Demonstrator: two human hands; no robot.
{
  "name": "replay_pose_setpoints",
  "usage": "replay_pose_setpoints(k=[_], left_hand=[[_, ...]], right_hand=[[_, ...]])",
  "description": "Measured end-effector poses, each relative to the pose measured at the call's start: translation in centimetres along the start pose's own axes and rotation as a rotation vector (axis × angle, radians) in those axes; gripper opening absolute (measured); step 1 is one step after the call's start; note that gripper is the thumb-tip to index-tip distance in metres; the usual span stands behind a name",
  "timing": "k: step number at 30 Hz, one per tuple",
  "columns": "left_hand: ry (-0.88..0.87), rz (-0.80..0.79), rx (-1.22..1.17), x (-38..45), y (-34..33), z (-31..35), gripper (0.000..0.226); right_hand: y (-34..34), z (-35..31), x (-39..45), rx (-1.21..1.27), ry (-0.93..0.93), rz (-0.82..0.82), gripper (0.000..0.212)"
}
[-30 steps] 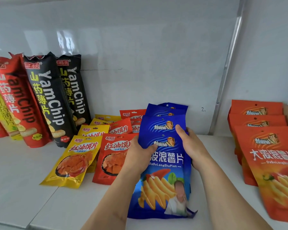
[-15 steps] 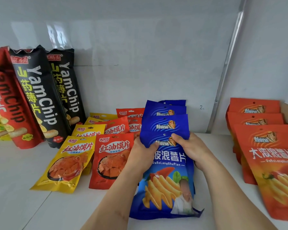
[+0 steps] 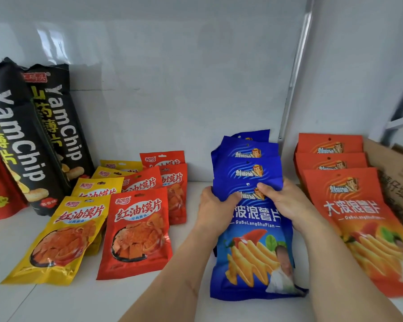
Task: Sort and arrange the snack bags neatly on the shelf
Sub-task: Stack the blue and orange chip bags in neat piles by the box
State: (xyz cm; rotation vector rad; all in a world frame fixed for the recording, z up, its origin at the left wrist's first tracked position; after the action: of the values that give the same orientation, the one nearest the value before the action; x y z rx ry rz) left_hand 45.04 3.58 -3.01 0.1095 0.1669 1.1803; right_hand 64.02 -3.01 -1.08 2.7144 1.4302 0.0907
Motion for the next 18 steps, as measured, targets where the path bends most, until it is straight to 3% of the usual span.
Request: replay_pose_setpoints(k=[6, 18], left_hand=[[0.006, -0.038, -0.122, -0.5, -1.3, 0.0, 0.048], [-0.109, 0.041, -0.005, 0.5, -1.7, 0.4, 0.053]], right_hand=[[0.3, -0.2, 0.7, -0.147, 0.013, 0.018, 0.047], [0.3, -0.4, 1.0, -0.211, 0.152, 0.125, 0.056]])
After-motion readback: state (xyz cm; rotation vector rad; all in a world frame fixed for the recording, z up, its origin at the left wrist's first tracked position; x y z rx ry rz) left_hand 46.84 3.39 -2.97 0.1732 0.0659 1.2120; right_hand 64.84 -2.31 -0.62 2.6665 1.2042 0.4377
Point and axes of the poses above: each hand's wrist, its own x-axis towards the middle knuckle, its own y-axis out of the back of the hand, z = x × y, the point moved 9 cm from there along x, towards the middle knuckle, and after that the axes turned 9 degrees about x, right-handed, at the moved point
